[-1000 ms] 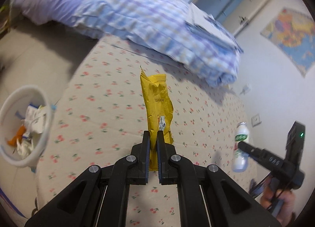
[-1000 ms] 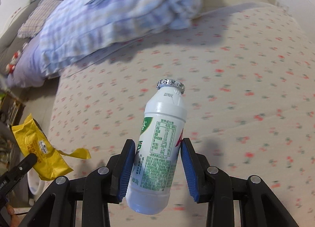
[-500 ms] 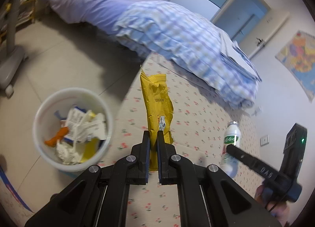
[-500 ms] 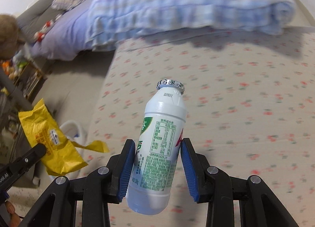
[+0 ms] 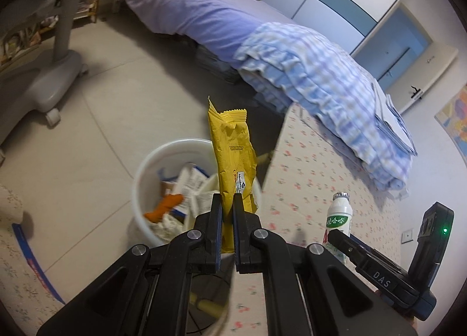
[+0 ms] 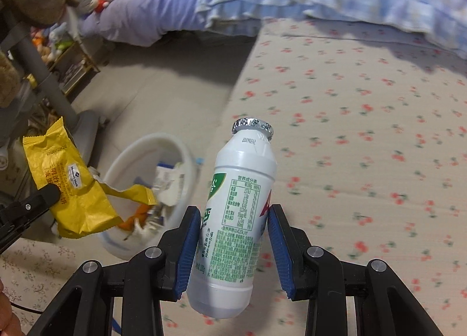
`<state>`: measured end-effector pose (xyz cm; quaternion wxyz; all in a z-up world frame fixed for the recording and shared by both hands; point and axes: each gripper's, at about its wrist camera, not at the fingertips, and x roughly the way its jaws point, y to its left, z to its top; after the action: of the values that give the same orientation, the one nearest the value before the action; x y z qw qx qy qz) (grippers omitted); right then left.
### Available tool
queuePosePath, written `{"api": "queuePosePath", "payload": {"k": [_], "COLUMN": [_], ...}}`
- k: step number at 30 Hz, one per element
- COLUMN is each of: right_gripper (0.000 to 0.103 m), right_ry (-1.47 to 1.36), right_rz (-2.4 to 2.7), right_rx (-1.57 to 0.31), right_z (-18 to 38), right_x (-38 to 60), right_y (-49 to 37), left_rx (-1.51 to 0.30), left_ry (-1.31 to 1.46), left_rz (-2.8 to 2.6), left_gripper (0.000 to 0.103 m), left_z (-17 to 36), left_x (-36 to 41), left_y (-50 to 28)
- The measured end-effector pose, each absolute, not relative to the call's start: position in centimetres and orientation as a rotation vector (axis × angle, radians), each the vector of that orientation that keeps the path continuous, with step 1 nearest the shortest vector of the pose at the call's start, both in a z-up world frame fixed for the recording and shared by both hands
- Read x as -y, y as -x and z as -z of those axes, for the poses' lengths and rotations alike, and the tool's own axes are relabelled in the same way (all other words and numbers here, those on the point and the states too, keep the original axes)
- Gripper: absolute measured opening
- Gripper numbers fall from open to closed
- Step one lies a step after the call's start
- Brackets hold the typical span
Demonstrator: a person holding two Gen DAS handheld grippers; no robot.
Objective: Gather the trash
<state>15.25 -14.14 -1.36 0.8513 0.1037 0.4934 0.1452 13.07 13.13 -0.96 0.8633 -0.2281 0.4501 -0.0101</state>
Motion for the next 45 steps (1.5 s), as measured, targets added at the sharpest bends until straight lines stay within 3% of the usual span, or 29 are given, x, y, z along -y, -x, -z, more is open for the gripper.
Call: {"api": "queuePosePath", "payload": {"k": [12, 14, 16, 17, 26, 27, 29, 39, 45], "right_gripper": [0.042, 0.042, 0.042, 0.042, 0.045, 0.048, 0.069, 0.07, 0.077], "right_ry": [-0.213, -0.208, -0.208, -0.212, -0.306, -0.318, -0.342, -0.362, -0.288], "right_rz": [-0.416, -0.425, -0.432, -0.437, -0.499, -0.5, -0.495, -0.425, -0.332], "right_rx": [-1.027, -1.023, -1.019, -1.015, -1.011, -1.018, -1.025, -1.014, -0.986], "right_z": [3.1, 3.1, 3.2, 3.2, 4.2, 4.5, 4.9, 3.7, 1.9], "right_x": [8.1, 7.7, 7.4, 7.2, 5.5, 5.3, 5.4, 8.3, 11.8], "right_y": [-16.6, -16.8, -17.0, -17.2, -18.9, -19.1, -19.4, -18.2, -15.8], "left_rx": [-1.029, -1.046, -1.041, -1.028, -1.017, -1.019, -1.018, -1.026, -1.009], "left_ry": [0.41, 0.377, 0.353, 0.343, 0.361, 0.361, 0.355, 0.336, 0.265], "left_rz": [-0.048, -0.078, -0.107, -0.121, -0.158, -0.16, -0.169, -0.166, -0.118], "left_gripper": [0.009, 0.021, 0.066, 0.07, 0.073, 0.075, 0.079, 0.088, 0.094], "left_z": [3.3, 3.7, 3.8, 3.7, 3.4, 3.4, 3.3, 3.0, 1.6], "left_x": [-14.8, -14.7, -15.0, -15.2, -17.6, -17.7, -17.9, -16.9, -13.5], "left_y": [-15.4, -15.5, -15.2, -14.9, -13.6, -13.5, -13.3, -12.4, -11.5]}}
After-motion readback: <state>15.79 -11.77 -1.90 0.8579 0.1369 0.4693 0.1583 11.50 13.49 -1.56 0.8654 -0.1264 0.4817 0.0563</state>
